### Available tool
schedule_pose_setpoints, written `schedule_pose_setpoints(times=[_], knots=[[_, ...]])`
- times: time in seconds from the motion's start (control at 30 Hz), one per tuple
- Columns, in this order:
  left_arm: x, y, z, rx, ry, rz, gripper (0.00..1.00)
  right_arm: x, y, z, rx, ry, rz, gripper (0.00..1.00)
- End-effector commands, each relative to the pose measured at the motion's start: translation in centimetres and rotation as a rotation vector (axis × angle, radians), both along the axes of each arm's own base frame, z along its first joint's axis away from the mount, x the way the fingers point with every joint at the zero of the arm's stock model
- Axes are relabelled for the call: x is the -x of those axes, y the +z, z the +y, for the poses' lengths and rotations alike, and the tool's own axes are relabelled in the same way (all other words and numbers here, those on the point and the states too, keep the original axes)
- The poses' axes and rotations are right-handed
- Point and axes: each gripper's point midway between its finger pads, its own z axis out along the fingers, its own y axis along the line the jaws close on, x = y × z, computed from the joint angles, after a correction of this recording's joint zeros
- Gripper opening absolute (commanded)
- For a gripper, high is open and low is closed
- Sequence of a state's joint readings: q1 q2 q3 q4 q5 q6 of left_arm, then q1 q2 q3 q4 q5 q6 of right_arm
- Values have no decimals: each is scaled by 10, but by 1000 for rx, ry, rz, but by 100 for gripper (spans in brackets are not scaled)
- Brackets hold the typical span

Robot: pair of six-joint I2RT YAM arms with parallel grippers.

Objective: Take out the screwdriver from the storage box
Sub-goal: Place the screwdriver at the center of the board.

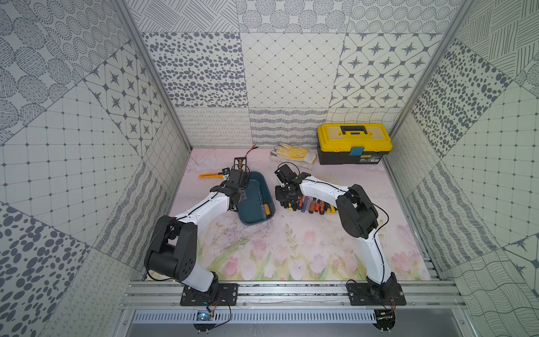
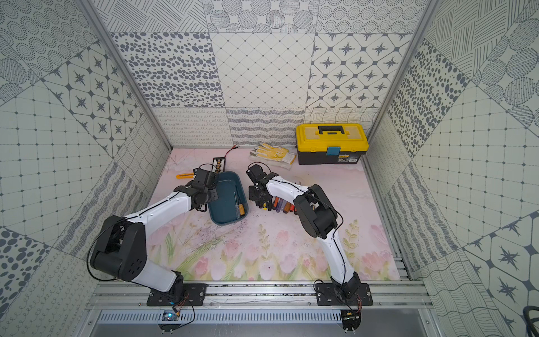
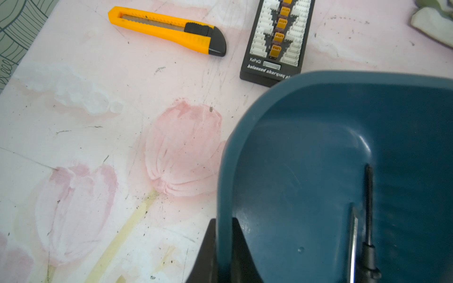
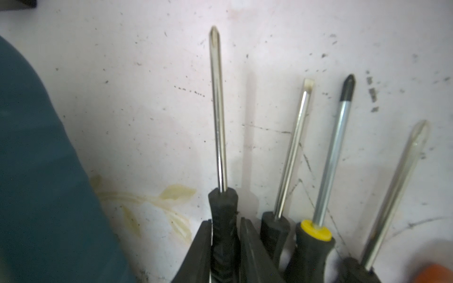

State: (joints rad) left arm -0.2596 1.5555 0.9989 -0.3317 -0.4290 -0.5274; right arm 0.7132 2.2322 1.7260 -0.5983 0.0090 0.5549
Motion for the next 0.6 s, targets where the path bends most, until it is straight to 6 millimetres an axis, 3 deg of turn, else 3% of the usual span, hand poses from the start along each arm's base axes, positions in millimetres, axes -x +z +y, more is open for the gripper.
schedule_pose_setpoints(times=[0.0, 0.57], knots=[[-5, 8, 5, -4, 19, -32, 0, 0, -4, -1, 22, -6, 1, 29], [-4, 8, 5, -3, 20, -30, 0, 0, 10, -2, 13, -2, -24, 38]])
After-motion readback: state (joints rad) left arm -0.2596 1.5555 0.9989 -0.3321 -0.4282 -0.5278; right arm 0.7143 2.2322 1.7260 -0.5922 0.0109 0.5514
